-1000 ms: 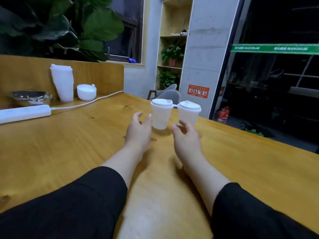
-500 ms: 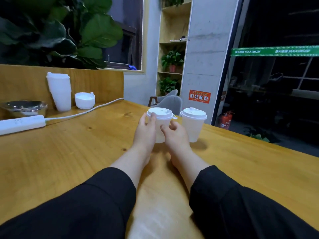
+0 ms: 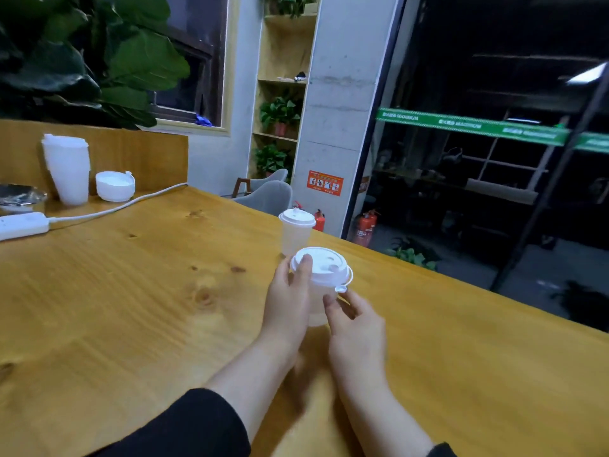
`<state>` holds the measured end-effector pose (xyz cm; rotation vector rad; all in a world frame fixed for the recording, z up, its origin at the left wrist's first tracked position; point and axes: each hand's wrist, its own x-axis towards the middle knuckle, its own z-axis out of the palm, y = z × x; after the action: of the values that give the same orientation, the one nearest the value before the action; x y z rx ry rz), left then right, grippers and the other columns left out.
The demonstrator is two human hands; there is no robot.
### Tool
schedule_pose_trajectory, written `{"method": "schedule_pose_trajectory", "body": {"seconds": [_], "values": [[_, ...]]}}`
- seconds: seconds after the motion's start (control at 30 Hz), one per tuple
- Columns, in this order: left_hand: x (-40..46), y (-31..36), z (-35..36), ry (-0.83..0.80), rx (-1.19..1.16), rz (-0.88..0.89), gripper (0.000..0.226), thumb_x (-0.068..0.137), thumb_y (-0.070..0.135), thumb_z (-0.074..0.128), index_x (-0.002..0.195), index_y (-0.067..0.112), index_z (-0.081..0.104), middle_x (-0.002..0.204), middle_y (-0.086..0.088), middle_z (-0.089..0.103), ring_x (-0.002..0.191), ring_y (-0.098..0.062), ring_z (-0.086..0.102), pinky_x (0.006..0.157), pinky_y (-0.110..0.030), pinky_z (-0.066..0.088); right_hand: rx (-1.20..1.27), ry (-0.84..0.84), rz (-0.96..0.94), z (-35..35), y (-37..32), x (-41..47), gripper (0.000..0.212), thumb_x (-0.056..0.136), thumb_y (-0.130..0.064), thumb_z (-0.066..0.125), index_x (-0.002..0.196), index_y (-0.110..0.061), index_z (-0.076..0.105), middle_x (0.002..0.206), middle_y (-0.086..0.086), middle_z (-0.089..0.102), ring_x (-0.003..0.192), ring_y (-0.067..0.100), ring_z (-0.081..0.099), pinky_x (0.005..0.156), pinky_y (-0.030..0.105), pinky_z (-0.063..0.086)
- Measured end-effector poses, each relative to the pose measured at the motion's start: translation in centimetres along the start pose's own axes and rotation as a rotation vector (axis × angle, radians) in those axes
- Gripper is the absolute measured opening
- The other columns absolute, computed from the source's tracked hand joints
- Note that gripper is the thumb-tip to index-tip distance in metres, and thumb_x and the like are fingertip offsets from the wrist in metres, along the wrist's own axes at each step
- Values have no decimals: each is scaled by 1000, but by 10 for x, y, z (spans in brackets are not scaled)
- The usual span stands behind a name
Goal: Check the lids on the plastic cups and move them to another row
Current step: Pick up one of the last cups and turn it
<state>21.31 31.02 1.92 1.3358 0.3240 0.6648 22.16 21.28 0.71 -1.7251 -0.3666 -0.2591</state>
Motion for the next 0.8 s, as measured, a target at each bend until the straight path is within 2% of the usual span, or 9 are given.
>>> {"method": "schedule_pose_trajectory", "body": {"seconds": [0.07, 0.1, 0.23, 0.37, 0.47, 0.57, 0.63, 0.7, 0.8], "values": [[-40, 1, 21, -41, -20, -49, 52, 81, 66, 53, 114, 29, 65, 111, 4, 73, 107, -21, 69, 95, -44, 55, -31, 31, 14, -42, -3, -28, 30, 96, -20, 71, 89, -46, 58, 101, -11, 66, 96, -5, 64, 79, 9, 44], [-58, 1, 32, -67, -25, -65, 49, 83, 65, 54, 115, 29, 65, 111, 3, 73, 107, -21, 68, 95, -44, 55, -42, 41, 26, -64, -4, -43, 29, 95, -19, 72, 90, -45, 59, 102, -10, 67, 94, -9, 64, 78, 7, 45], [-125, 3, 63, -191, -19, -92, 25, 101, 42, 55, 120, 26, 60, 115, 2, 69, 104, -18, 65, 78, -33, 50, -87, 81, 42, -143, -4, -91, 16, 92, -18, 75, 98, -32, 69, 107, 0, 74, 96, 0, 70, 84, 21, 53], [-167, -2, 74, -311, 26, -91, 24, 102, 44, 57, 120, 28, 59, 115, 4, 67, 106, -15, 64, 81, -31, 49, -105, 75, 65, -197, -2, -121, 14, 94, -19, 73, 105, -27, 73, 110, -2, 75, 99, 6, 72, 90, 31, 55], [-175, -6, 70, -437, 143, 46, 37, 93, 56, 56, 124, 36, 59, 116, 10, 68, 110, -10, 63, 90, -28, 50, -117, -6, 98, -217, -3, -134, 16, 94, -19, 73, 108, -27, 74, 104, -7, 78, 95, 7, 73, 83, 25, 53], [-173, -6, 67, -497, 187, 106, 48, 84, 63, 51, 125, 40, 60, 116, 11, 68, 110, -5, 63, 87, -20, 49, -226, -132, 119, -228, -3, -142, 35, 91, -18, 77, 120, -34, 65, 109, -15, 74, 98, -2, 69, 79, 12, 48], [-171, 0, 65, -516, 144, 118, 51, 86, 64, 51, 129, 38, 60, 113, 10, 68, 104, 5, 62, 84, -12, 46, -276, -74, 104, -235, -6, -146, 44, 88, -22, 79, 121, -39, 57, 104, -13, 72, 94, -6, 67, 75, 9, 47], [-167, 1, 64, -561, 157, 155, 50, 87, 66, 50, 128, 40, 60, 114, 17, 67, 102, 10, 60, 83, -9, 45, -305, 41, 33, -241, -11, -148, 37, 87, -25, 80, 112, -38, 55, 95, -11, 69, 88, -3, 65, 72, 11, 47], [-165, -1, 65, -623, 229, 193, 49, 82, 72, 47, 120, 46, 63, 111, 14, 70, 103, -3, 63, 85, -18, 49, -381, 42, -146, -241, -14, -147, 26, 91, -21, 76, 105, -39, 63, 94, -13, 67, 92, 5, 64, 72, 16, 49]]}}
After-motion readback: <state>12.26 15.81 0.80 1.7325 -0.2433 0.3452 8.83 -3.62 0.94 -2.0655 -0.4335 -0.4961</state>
